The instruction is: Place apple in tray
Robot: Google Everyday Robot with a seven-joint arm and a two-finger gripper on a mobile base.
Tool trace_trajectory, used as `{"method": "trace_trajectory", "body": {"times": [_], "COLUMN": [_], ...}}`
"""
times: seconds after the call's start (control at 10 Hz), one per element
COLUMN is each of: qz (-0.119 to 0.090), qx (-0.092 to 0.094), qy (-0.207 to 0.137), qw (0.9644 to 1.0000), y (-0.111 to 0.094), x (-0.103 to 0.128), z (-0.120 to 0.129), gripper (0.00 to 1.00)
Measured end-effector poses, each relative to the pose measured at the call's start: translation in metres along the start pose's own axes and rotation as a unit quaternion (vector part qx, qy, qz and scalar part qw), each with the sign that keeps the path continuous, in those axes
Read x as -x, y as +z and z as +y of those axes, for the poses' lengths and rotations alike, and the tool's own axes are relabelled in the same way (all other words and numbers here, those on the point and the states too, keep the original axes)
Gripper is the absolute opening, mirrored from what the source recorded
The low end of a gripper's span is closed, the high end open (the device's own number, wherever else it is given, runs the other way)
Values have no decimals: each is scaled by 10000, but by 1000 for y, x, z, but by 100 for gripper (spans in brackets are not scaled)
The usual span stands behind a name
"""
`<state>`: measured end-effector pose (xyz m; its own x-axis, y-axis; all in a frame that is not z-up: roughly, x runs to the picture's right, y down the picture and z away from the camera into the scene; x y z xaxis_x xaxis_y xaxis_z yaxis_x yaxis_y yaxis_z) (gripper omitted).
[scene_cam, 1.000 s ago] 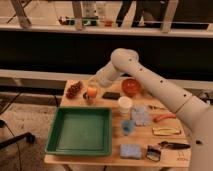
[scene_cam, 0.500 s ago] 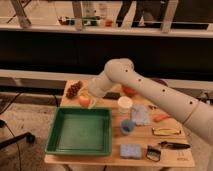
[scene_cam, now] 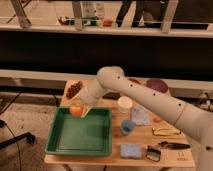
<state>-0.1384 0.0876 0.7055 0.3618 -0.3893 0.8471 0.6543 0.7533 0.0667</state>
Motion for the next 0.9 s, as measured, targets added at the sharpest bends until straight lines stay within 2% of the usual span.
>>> {"method": "trace_trajectory", "body": {"times": [0.3, 0.6, 0.9], "qz": [-46, 12, -66], "qx": [-71, -200, -188], "qy": [150, 79, -19], "qw": [9999, 9998, 9998], "y": [-4, -15, -17], "x": [-12, -7, 2], "z": [23, 34, 36], "gripper": [17, 17, 17]}}
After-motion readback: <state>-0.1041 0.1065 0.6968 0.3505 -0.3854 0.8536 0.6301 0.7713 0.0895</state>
